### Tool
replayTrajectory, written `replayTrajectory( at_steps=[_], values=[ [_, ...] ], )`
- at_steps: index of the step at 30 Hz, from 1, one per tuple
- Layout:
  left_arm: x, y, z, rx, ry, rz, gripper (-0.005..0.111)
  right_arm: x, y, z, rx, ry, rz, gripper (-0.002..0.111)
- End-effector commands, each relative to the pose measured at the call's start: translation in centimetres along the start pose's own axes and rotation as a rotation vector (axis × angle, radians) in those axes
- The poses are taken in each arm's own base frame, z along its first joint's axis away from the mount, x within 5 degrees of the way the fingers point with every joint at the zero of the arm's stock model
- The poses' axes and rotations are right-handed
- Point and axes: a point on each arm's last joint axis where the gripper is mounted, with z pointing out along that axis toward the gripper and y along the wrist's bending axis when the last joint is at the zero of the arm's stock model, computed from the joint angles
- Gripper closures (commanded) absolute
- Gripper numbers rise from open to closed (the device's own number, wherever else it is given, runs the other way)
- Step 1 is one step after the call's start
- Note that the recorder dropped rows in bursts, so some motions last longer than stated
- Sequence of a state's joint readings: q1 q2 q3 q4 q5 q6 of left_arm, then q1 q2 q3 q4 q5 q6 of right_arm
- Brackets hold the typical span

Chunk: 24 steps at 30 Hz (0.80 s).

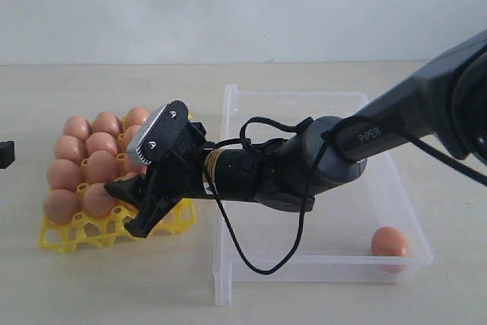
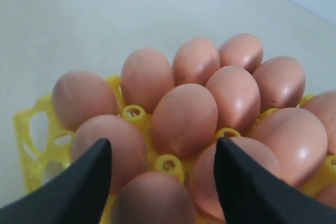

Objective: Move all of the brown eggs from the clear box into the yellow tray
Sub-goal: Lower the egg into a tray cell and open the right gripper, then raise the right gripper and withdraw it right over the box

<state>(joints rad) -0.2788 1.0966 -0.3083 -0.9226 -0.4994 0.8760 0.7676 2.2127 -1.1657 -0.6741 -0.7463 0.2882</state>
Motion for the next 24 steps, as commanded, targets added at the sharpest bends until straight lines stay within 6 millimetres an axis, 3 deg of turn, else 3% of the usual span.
replayTrajectory(
  at_steps=[1,7,15,17,21,24],
  values=[
    [0.0,0.1,-0.1,-0.006,-0.006,-0.01,0.103,-0.1,-0.3,0.0,0.019,0.006,0.017,0.054],
    [0.0,0.1,-0.1,-0.006,-0.006,-0.006,0.103,-1.5,-0.4,-0.5,0.028,-0.016,0.021,0.054],
    [0.0,0.1,-0.1,-0.006,-0.006,0.004,0.103,-7.9,-1.2,-3.3,0.092,-0.072,0.136,0.056],
    [0.0,0.1,-0.1,-0.006,-0.006,0.004,0.103,-9.6,-1.4,-4.4,0.122,-0.073,0.129,0.065],
    [0.0,0.1,-0.1,-0.006,-0.006,0.004,0.103,-11.6,-1.9,-6.8,0.22,0.05,0.045,0.108],
    [0.0,0.1,-0.1,-0.006,-0.006,0.004,0.103,-12.1,-2.8,-9.3,0.372,0.255,-0.024,0.109]
  ],
)
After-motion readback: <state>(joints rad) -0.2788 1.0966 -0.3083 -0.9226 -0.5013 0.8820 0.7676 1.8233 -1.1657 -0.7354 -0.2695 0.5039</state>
